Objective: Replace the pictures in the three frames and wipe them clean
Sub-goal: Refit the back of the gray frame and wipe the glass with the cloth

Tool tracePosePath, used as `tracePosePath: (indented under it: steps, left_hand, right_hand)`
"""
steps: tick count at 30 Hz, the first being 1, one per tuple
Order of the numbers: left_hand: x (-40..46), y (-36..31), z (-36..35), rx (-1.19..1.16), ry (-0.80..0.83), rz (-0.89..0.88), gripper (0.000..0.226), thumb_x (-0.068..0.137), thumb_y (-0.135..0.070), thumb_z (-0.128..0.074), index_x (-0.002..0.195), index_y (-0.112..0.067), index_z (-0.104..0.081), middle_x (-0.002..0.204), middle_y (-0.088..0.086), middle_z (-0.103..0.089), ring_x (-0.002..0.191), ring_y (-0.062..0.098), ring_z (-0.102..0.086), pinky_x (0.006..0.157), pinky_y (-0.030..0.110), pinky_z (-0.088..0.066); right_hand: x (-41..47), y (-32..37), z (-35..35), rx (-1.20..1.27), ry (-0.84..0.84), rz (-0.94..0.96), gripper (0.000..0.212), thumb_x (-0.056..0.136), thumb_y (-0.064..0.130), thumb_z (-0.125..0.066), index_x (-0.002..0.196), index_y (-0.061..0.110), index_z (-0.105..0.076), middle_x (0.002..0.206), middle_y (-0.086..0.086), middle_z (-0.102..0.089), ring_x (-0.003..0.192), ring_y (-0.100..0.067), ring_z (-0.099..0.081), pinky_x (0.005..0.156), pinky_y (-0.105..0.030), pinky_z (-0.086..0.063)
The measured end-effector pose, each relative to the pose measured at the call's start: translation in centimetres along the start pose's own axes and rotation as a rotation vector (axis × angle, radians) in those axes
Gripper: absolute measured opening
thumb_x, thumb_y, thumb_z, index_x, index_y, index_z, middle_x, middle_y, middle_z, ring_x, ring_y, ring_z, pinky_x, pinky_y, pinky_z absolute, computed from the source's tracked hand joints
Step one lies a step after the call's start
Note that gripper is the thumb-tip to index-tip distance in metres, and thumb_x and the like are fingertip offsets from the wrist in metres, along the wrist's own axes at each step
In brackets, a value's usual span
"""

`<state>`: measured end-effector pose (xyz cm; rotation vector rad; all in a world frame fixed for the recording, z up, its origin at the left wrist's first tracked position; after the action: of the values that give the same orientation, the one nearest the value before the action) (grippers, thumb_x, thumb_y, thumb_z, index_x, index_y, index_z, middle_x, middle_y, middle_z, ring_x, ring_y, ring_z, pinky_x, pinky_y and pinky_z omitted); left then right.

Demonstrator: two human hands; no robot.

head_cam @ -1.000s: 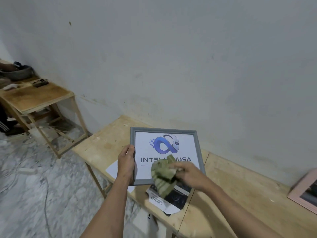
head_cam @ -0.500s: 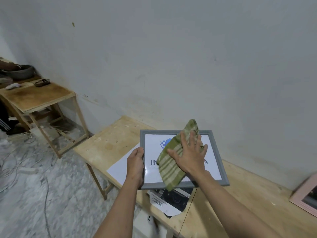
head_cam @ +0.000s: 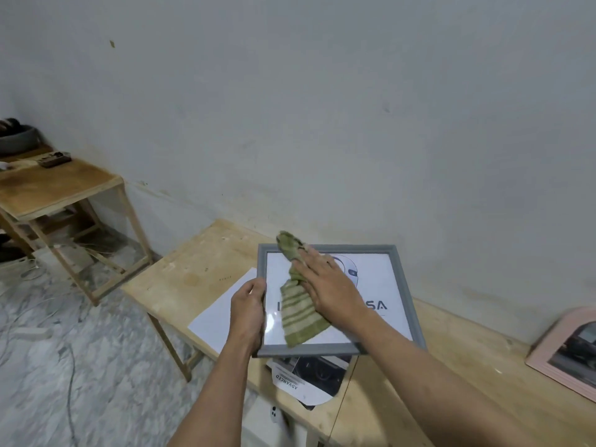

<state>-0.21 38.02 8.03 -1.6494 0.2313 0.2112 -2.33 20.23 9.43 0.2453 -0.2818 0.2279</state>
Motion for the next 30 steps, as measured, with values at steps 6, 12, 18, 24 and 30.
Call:
tracePosePath:
  steps: [6, 12, 18, 24, 30]
  left_hand:
    - [1.2, -0.7, 0.1, -0.005, -0.008, 0.027, 0.021, 0.098, -0.019, -0.055, 0.085, -0.007, -0.066, 0.082, 0.017, -0.072, 0.069, 0.029, -0.068, 0.071, 0.050, -0.058]
    - [1.6, 0.0, -1.1, 0.003, 0.032, 0.021, 0.022, 0.099, -0.022, -0.055, 0.088, -0.007, -0.066, 0.084, 0.016, -0.073, 0.072, 0.029, -0.068, 0.074, 0.048, -0.058]
    - [1.9, 1.2, -1.4, -0.030, -0.001, 0.049, 0.021, 0.101, -0.021, -0.054, 0.093, -0.006, -0.066, 0.084, 0.014, -0.071, 0.070, 0.027, -0.066, 0.069, 0.036, -0.055]
    - [0.9, 2.0, -2.6, 0.017, 0.013, 0.046, 0.026, 0.101, -0.024, -0.051, 0.099, -0.004, -0.067, 0.094, 0.010, -0.070, 0.087, 0.026, -0.062, 0.081, 0.038, -0.051]
    - [0.6, 0.6, -1.0, 0.040, 0.077, 0.040, 0.027, 0.101, -0.021, -0.049, 0.086, -0.006, -0.066, 0.080, 0.015, -0.072, 0.065, 0.025, -0.069, 0.059, 0.032, -0.055]
  right_hand:
    - [-5.4, -8.6, 1.9, -0.007, -0.032, -0.313, 0.049, 0.101, 0.020, -0.044, 0.149, 0.016, -0.034, 0.161, -0.002, -0.018, 0.148, -0.022, -0.017, 0.121, -0.035, -0.019]
    - [-11.8, -8.3, 0.5, 0.008, 0.000, -0.322, 0.053, 0.099, 0.016, -0.049, 0.149, 0.016, -0.033, 0.158, 0.003, -0.013, 0.148, -0.022, -0.016, 0.118, -0.033, -0.022]
    - [-15.0, -3.6, -2.4, 0.241, -0.011, -0.433, 0.050, 0.102, 0.020, -0.042, 0.149, 0.031, -0.028, 0.158, 0.014, -0.009, 0.148, -0.008, -0.005, 0.122, -0.033, -0.015]
    - [-9.4, 4.1, -1.3, 0.736, 0.062, -0.288, 0.040, 0.101, 0.006, -0.042, 0.135, 0.027, -0.051, 0.146, 0.011, -0.044, 0.134, 0.015, -0.029, 0.116, -0.014, -0.021]
    - [-4.6, -1.6, 7.0, 0.685, -0.422, -0.484, 0.034, 0.102, 0.012, -0.040, 0.130, 0.022, -0.055, 0.123, 0.006, -0.062, 0.110, 0.000, -0.056, 0.092, -0.003, -0.038]
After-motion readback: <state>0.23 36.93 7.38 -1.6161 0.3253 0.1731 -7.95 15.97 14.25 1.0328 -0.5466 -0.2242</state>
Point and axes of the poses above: each hand's wrist, its own x-axis towards the middle knuckle, its own z-axis out of the back of the hand, y = z × x, the point moved 2 cm from there along x, towards the middle knuckle
